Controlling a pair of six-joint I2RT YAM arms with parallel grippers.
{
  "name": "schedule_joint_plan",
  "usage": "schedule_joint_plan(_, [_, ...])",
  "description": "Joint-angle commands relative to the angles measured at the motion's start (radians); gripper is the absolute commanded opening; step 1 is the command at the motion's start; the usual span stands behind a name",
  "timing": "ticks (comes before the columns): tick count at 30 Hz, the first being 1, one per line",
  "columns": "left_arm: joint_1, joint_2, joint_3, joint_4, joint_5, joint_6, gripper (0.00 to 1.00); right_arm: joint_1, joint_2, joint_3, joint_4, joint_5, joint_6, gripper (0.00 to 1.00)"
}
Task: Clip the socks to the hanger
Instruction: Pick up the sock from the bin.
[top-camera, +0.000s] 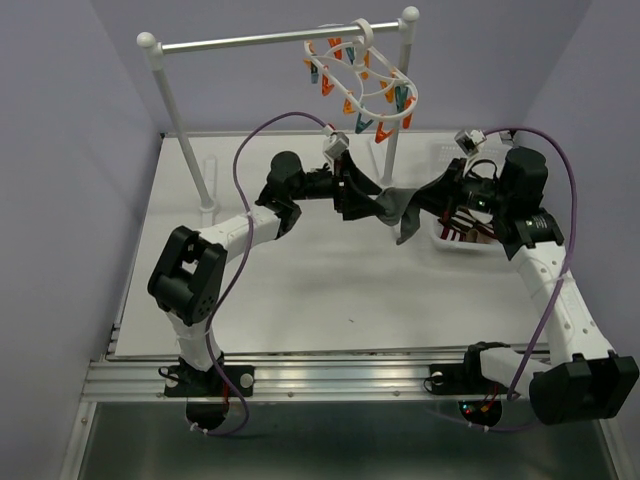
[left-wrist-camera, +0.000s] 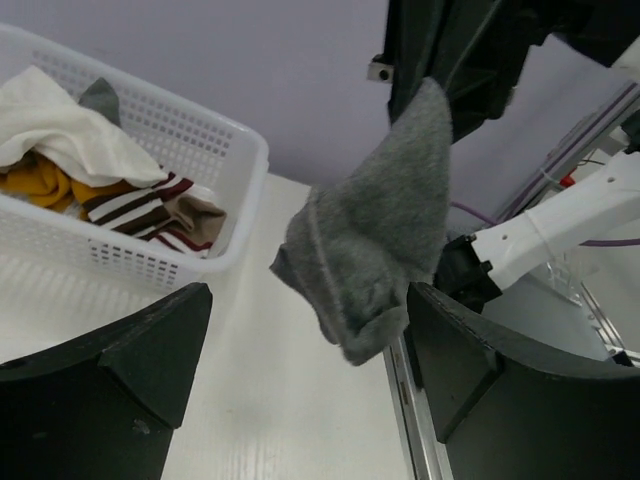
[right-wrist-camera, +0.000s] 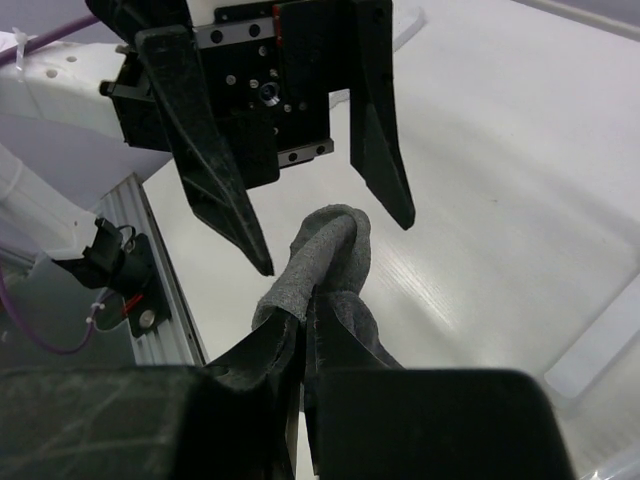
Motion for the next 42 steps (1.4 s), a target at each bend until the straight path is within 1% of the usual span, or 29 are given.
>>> schedule_joint_plan(1, [-0.017,-0.015,0.028,0.248,0.069,-0.146,0.83,0.007,0.018,0.013,0.047,0.02,-0.007,0.02])
schedule_joint_plan(2, [-0.02,-0.008,0.033,0.269,0.073,-0.17,0.77,0.007,0.022,0.011,0.049,0.019,-0.009,0.02])
schedule_joint_plan(4, [-0.021,0.01,0.037,0.39,0.085,-0.236,0.67,0.007,0.027,0.007,0.049,0.032,-0.01,0.02])
schedule_joint_plan(5, [-0.02,0.019,0.039,0.498,0.098,-0.315,0.5,0.007,0.028,0.002,0.049,0.052,-0.011,0.02])
schedule_joint_plan(6, [-0.02,0.024,0.04,0.545,0.104,-0.351,0.41,0.007,0.03,-0.001,0.047,0.061,-0.011,0.02])
schedule_joint_plan(7, [-0.021,0.028,0.046,0.58,0.115,-0.383,0.17,0.007,0.031,-0.002,0.047,0.068,-0.012,0.02])
schedule_joint_plan(8, [-0.021,0.03,0.057,0.611,0.119,-0.415,0.06,0.007,0.033,-0.004,0.047,0.075,-0.012,0.03])
schedule_joint_plan(9, [-0.02,0.028,0.06,0.643,0.122,-0.454,0.0,0.007,0.036,-0.008,0.047,0.097,-0.012,0.04])
schedule_joint_plan(10, [-0.018,0.024,0.06,0.648,0.124,-0.46,0.0,0.007,0.036,-0.01,0.047,0.107,-0.011,0.04])
schedule_joint_plan(11, [-0.018,0.01,0.059,0.645,0.127,-0.46,0.0,0.007,0.036,-0.016,0.046,0.133,-0.009,0.07])
schedule_joint_plan(13, [-0.017,-0.011,0.054,0.619,0.127,-0.44,0.0,0.007,0.039,-0.024,0.044,0.163,0.003,0.19])
schedule_joint_plan(15, [-0.012,-0.054,0.071,0.485,0.127,-0.392,0.0,0.007,0.042,-0.035,0.041,0.216,0.02,0.4])
schedule_joint_plan(16, [-0.011,-0.071,0.094,0.419,0.116,-0.314,0.0,0.007,0.044,-0.047,0.037,0.233,0.026,0.48])
schedule_joint_plan(17, [-0.009,-0.111,0.109,0.221,0.104,-0.252,0.0,0.007,0.044,-0.054,0.034,0.261,0.029,0.6])
schedule_joint_plan(18, [-0.009,-0.132,0.131,0.091,0.081,-0.177,0.0,0.007,0.042,-0.064,0.033,0.275,0.042,0.69])
schedule_joint_plan(19, [-0.011,-0.152,0.151,-0.027,0.007,-0.026,0.0,0.007,0.041,-0.074,0.033,0.285,0.046,0.79])
schedule_joint_plan(20, [-0.011,-0.172,0.184,-0.207,-0.04,0.022,0.0,0.007,0.039,-0.097,0.035,0.298,0.051,1.0])
schedule_joint_plan(22, [-0.011,-0.206,0.223,-0.353,-0.158,0.061,0.0,0.007,0.038,-0.123,0.035,0.347,0.075,1.0])
schedule_joint_plan(23, [-0.009,-0.212,0.244,-0.414,-0.254,0.078,0.0,0.007,0.036,-0.137,0.037,0.365,0.085,1.0])
schedule_joint_plan(24, [-0.011,-0.219,0.266,-0.492,-0.294,0.074,0.0,0.007,0.037,-0.163,0.037,0.383,0.091,1.0])
schedule_joint_plan(26, [-0.009,-0.237,0.257,-0.519,-0.357,0.045,0.0,0.007,0.034,-0.197,0.049,0.4,0.077,1.0])
schedule_joint_plan(28, [-0.009,-0.246,0.25,-0.527,-0.365,0.026,0.0,0.007,0.028,-0.24,0.063,0.419,0.071,1.0])
schedule_joint_plan(29, [-0.009,-0.249,0.246,-0.528,-0.364,0.021,0.0,0.007,0.016,-0.257,0.107,0.41,0.068,1.0])
schedule_joint_plan(31, [-0.009,-0.258,0.241,-0.53,-0.361,0.018,0.0,0.007,-0.005,-0.319,0.174,0.347,0.053,1.0])
schedule_joint_plan(33, [-0.009,-0.265,0.241,-0.536,-0.353,0.021,0.0,0.007,-0.04,-0.358,0.285,0.284,0.033,1.0])
schedule_joint_plan(36, [-0.011,-0.269,0.252,-0.535,-0.303,0.037,0.0,0.007,-0.076,-0.403,0.418,0.127,0.002,1.0])
schedule_joint_plan(38, [-0.012,-0.271,0.261,-0.536,-0.266,0.04,0.0,0.007,-0.081,-0.395,0.469,0.085,-0.021,1.0])
schedule_joint_plan(39, [-0.015,-0.272,0.266,-0.536,-0.248,0.047,0.0,0.007,-0.075,-0.384,0.469,0.045,-0.059,1.0])
schedule_joint_plan(42, [-0.017,-0.281,0.275,-0.541,-0.188,0.058,0.0,0.007,-0.047,-0.337,0.469,0.01,-0.084,1.0])
